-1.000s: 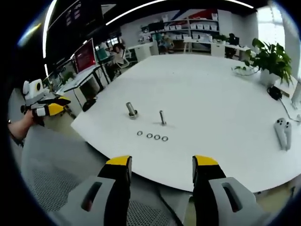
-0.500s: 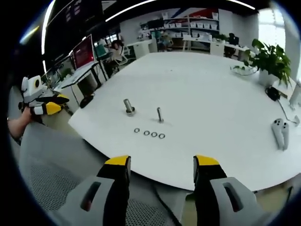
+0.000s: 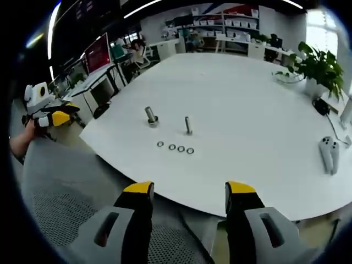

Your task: Place the washer onto the threaded stud by aligning its center hole with the stud, sliding it down to the base, and recovering from edge contact or off-axis alignment until the washer reaches the visible bottom stop.

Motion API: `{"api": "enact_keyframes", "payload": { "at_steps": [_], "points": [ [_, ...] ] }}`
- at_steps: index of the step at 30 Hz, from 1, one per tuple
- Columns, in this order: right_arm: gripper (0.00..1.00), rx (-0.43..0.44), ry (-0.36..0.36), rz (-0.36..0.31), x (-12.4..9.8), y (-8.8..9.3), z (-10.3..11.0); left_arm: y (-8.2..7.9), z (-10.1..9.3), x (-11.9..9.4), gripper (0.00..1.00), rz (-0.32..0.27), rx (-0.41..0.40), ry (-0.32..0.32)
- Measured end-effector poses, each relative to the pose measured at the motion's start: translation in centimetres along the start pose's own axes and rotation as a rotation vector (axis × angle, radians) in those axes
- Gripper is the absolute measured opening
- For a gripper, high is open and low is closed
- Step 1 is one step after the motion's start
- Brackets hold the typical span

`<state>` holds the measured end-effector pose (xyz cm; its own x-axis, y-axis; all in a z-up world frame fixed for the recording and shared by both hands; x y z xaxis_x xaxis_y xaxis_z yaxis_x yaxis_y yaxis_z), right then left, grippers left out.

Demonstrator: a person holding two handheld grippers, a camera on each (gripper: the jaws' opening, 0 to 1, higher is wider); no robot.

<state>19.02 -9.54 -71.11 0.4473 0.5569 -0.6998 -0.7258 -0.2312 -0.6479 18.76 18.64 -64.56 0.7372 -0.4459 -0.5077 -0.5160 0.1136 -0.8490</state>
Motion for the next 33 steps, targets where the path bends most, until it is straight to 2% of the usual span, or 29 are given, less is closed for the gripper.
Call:
{"api": "enact_keyframes", "payload": {
  "at_steps": [4,9,12,19,22,27,33],
  "points": [
    [0.54,0.007,0.005,-0.003,-0.1,0.0,0.0,0.9,-1.0,0.2,0.32,0.04,0.08,0.019],
    [0.54,0.008,0.007,0.008,-0.1,0.2,0.1,0.8,-0.6,0.2,0.32,0.039,0.044,0.016],
    [0.54,0.003,0.008,0.017,0.0,0.3,0.1,1.2,-0.7,0.3,0.32,0.056,0.066,0.012],
    [0.54,-0.013,-0.021,0.084,0.6,1.3,0.5,1.6,-0.7,0.4,0.32,0.08,0.049,0.024],
    [0.54,-0.018,-0.018,0.088,0.5,1.3,0.4,1.9,-0.5,0.4,0.32,0.091,0.072,0.007],
    [0.5,-0.001,-0.035,0.083,0.5,1.2,0.6,1.8,-0.5,0.4,0.32,0.091,0.055,0.012],
    [0.52,-0.006,-0.054,0.081,0.6,1.2,1.0,2.2,-0.7,0.6,0.31,0.114,0.078,0.02]
  ]
}}
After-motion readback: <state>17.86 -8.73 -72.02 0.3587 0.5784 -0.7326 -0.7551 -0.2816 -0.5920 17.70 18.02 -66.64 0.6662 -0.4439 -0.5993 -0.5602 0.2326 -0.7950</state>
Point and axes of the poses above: the point that each gripper's makers call its tool centre point, and the gripper's own axes: x roughly forward along the fingers, z roughly to its left, y roughly out of its underside, the point moved 1 cm from there along -x, roughly backward along the fingers, and after that the axes turned 14 degrees about -y, right-handed, at the moved point
